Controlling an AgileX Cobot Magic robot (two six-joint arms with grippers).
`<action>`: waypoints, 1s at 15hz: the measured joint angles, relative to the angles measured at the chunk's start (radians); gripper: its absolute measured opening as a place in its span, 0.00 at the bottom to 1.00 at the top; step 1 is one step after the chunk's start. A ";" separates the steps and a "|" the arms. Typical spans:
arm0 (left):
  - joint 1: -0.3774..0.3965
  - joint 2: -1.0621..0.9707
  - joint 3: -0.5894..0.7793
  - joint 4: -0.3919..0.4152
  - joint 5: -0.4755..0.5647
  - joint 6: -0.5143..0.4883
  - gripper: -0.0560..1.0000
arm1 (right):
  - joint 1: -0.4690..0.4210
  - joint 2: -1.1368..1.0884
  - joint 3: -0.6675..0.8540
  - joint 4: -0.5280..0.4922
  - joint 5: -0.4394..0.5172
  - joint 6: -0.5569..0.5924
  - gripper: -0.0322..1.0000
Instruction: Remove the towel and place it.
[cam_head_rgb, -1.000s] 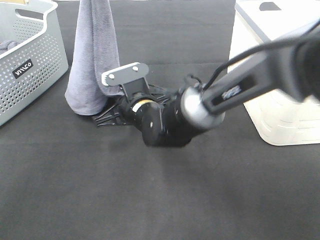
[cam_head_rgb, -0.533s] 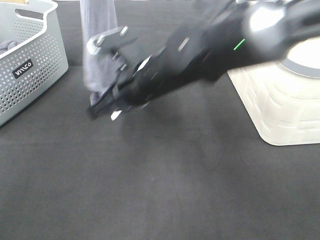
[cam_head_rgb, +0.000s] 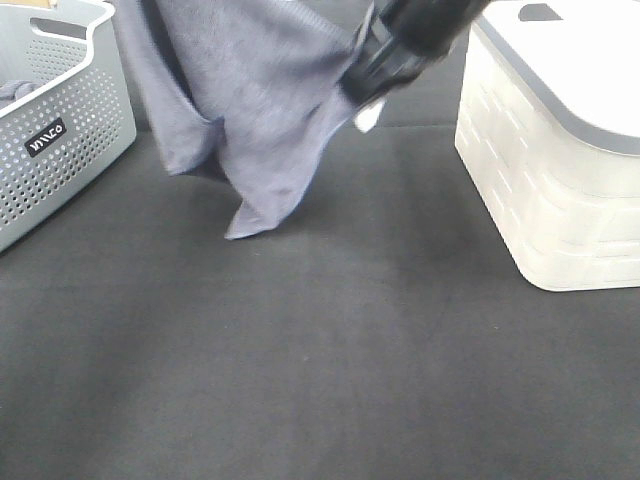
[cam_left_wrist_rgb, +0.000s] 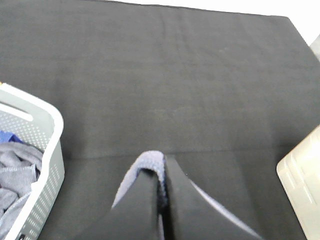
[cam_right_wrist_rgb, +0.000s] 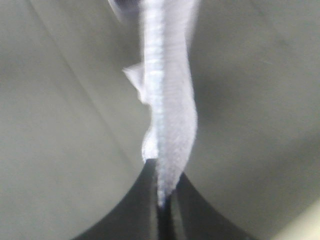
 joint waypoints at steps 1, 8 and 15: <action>0.011 0.000 0.023 -0.004 -0.014 0.004 0.05 | 0.000 0.002 -0.077 -0.067 0.061 -0.016 0.05; 0.014 -0.231 0.648 -0.042 -0.584 -0.195 0.05 | 0.000 0.007 -0.272 -0.392 0.083 0.015 0.05; 0.014 -0.165 0.834 0.034 -1.175 -0.219 0.05 | -0.101 0.104 -0.272 -0.467 -0.233 0.114 0.05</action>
